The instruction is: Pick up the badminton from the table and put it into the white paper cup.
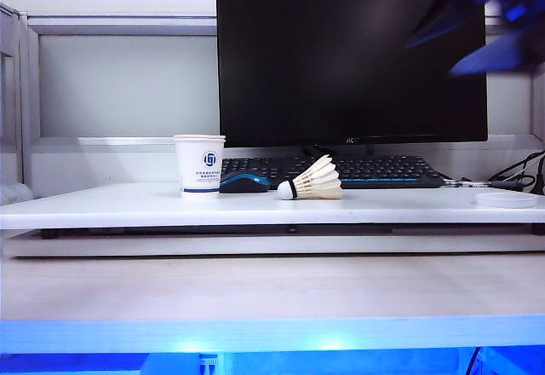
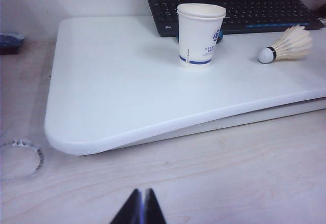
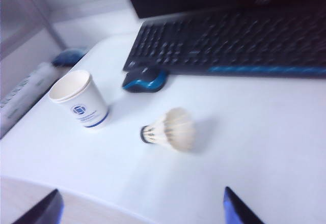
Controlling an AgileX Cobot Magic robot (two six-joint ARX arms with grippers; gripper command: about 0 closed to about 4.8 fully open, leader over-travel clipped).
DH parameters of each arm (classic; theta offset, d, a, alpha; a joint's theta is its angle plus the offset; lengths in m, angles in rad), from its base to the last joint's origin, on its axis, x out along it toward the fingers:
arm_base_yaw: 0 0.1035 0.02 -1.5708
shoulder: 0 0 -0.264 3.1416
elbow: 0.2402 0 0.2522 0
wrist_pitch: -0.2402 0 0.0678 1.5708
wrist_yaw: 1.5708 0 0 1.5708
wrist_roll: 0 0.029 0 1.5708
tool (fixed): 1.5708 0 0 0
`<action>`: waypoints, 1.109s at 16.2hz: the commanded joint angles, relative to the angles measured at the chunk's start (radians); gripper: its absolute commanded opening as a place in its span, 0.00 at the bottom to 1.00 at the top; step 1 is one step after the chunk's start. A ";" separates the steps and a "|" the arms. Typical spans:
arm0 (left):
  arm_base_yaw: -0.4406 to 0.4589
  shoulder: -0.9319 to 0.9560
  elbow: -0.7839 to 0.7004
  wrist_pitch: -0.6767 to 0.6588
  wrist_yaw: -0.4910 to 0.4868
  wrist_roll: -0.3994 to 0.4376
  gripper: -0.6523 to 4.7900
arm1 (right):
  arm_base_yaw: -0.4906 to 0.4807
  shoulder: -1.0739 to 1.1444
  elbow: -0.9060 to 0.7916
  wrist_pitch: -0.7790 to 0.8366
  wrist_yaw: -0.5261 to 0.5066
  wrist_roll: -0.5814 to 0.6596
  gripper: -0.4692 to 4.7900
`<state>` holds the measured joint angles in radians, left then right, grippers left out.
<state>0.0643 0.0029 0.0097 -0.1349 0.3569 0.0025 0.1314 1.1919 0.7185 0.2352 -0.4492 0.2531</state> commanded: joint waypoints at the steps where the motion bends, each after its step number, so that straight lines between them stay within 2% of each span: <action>1: 0.000 0.001 0.001 -0.021 0.014 -0.003 0.16 | 0.011 0.175 0.116 0.041 -0.092 0.062 0.91; 4: 0.000 0.001 0.001 -0.021 0.014 -0.003 0.16 | 0.069 0.372 0.245 0.060 -0.134 0.066 0.91; 7: 0.000 0.001 0.001 -0.021 0.014 -0.003 0.16 | 0.136 0.521 0.323 0.061 -0.134 0.069 0.91; 14: 0.000 0.001 0.001 -0.021 0.014 -0.002 0.16 | 0.139 0.649 0.412 0.076 -0.104 0.069 0.91; 16: 0.000 0.001 0.001 -0.021 0.014 -0.002 0.16 | 0.139 0.684 0.460 0.073 -0.104 0.088 0.82; 18: 0.000 0.001 0.001 -0.021 0.014 -0.002 0.16 | 0.139 0.689 0.467 0.077 -0.111 0.092 0.54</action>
<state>0.0643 0.0032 0.0097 -0.1349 0.3573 0.0025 0.2695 1.8835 1.1790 0.2947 -0.5499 0.3405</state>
